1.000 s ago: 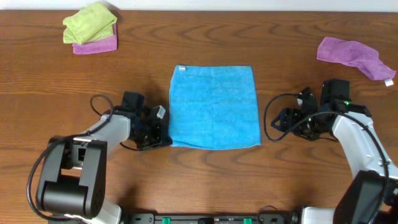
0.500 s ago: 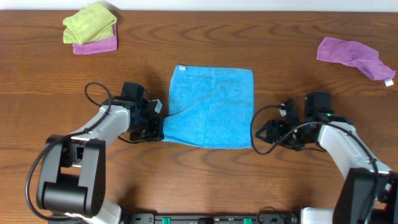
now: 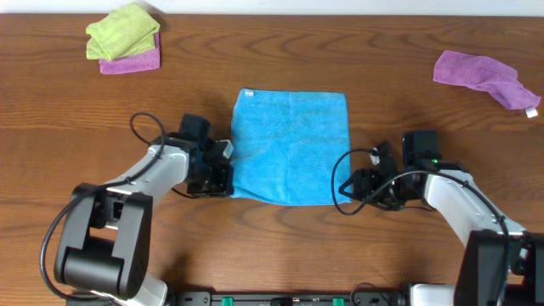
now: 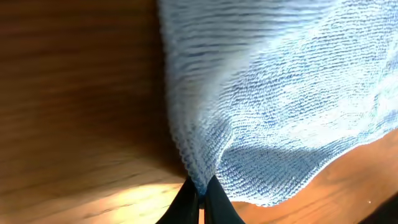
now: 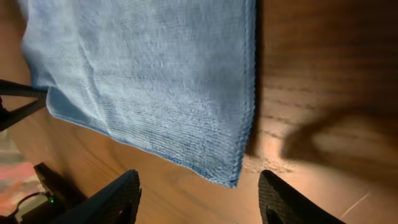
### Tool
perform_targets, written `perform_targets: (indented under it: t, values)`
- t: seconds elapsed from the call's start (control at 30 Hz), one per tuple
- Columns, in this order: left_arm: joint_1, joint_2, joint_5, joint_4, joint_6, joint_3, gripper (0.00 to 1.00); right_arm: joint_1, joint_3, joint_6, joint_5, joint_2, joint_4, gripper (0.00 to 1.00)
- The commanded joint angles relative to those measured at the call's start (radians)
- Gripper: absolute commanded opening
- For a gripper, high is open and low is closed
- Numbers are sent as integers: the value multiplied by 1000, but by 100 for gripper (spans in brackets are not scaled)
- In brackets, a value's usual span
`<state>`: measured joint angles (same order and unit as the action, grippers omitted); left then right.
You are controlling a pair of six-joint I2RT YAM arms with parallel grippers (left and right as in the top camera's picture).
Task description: Fold the cloth
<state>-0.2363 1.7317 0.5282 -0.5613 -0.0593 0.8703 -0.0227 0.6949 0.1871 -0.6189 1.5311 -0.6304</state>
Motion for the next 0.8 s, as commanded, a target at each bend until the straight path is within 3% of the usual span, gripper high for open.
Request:
perform_targets:
  t: [0.0,0.5,0.77]
  values:
    - [-21,13,14,9,-16,19,6,14,-42,41,-23,3,18,61]
    - [-27,13,14,11,-23,19,6,10,-108,89,-10,35,146,51]
    - [-27,13,14,11,-27,19,6,10,-109,98,-31,137,202,20]
